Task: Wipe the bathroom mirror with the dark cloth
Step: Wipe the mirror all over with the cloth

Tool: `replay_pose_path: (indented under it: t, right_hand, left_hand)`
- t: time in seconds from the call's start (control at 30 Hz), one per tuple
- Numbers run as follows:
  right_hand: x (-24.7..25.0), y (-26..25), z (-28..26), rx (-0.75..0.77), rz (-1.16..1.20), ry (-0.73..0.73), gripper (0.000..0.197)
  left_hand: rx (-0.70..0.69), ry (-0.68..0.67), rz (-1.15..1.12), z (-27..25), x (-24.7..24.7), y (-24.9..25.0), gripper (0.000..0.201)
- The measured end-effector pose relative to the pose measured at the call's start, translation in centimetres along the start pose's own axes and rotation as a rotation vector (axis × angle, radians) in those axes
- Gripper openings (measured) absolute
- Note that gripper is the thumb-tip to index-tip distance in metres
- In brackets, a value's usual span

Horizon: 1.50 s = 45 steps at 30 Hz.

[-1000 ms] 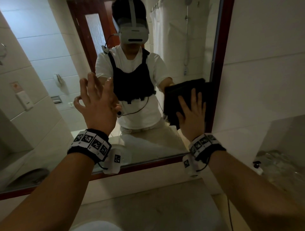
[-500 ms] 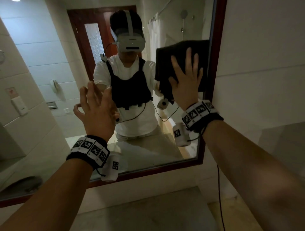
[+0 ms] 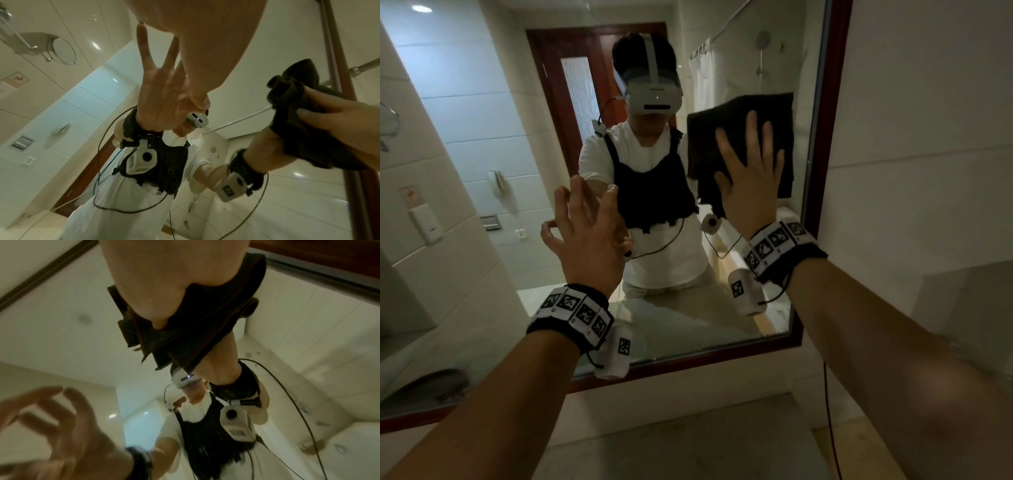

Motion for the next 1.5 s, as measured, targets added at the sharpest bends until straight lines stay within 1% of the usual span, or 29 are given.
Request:
replay_pose_path:
  t: [0.1, 0.2, 0.27, 0.33, 0.4, 0.47, 0.6, 0.7, 0.83, 1.03, 1.23, 1.3, 1.43, 1.5]
  right_hand:
    - [-1.4, 0.1, -3.8, 0.047, 0.039, -0.033, 0.07]
    - [-2.8, 0.2, -8.3, 0.08, 0.028, -0.115, 0.073]
    - [-3.1, 0.3, -10.5, 0.093, 0.025, -0.159, 0.07]
    - [-2.5, 0.3, -10.8, 0.084, 0.05, -0.149, 0.06]
    - [-1.6, 0.2, -9.6, 0.046, 0.074, -0.119, 0.048]
    - [-1.0, 0.0, -8.5, 0.011, 0.082, -0.137, 0.042]
    - [-1.4, -0.3, -8.0, -0.063, 0.148, -0.192, 0.046]
    - [-2.1, -0.4, -8.4, -0.13, 0.172, -0.215, 0.045]
    - [-3.1, -0.1, -9.4, -0.168, 0.183, -0.214, 0.046]
    - [-5.1, 0.6, -13.4, -0.182, 0.198, -0.265, 0.045]
    - [-6.8, 1.3, -18.0, -0.162, 0.21, -0.338, 0.044]
    - [-7.0, 2.0, -18.8, -0.156, 0.215, -0.354, 0.045]
    - [-6.5, 3.8, -18.9, -0.093, 0.198, -0.384, 0.046]
    - [-5.7, 5.3, -18.6, -0.12, 0.197, -0.362, 0.045]
  left_hand:
    - [-0.003, 0.008, 0.004, 0.0, -0.1, 0.1, 0.097]
    - [-0.007, -0.012, 0.003, 0.0, -0.1, -0.1, 0.096]
    - [-0.008, -0.018, 0.0, 0.0, 0.0, -0.2, 0.095]
    - [-0.014, -0.015, -0.006, 0.0, 0.2, -0.2, 0.094]
    - [-0.018, -0.011, -0.026, -0.1, 0.3, -0.2, 0.092]
    - [-0.011, 0.0, -0.051, -0.7, 0.3, -0.3, 0.088]
    - [0.055, -0.029, -0.081, -3.4, -1.0, -0.8, 0.082]
    - [0.095, -0.062, -0.093, -5.7, -2.7, -1.3, 0.085]
    - [0.087, -0.068, -0.083, -6.5, -4.2, -0.8, 0.091]
    - [0.112, -0.057, -0.076, -6.3, -5.3, -0.3, 0.101]
    - [0.117, -0.078, -0.052, -6.3, -5.4, -0.3, 0.099]
    - [0.118, -0.082, -0.041, -6.3, -5.3, -0.2, 0.1]
    - [0.121, -0.088, -0.03, -6.2, -5.3, -0.3, 0.099]
    - [0.126, -0.098, -0.037, -6.2, -5.2, -0.2, 0.098]
Point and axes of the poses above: each hand's wrist, its own z-axis towards the middle knuckle, its own x-axis out of the back of the hand, y = z × x, the point moved 3 cm from there along z, towards the middle knuckle, and after that the axes turned 15 degrees about z, right-handed, at the moved point
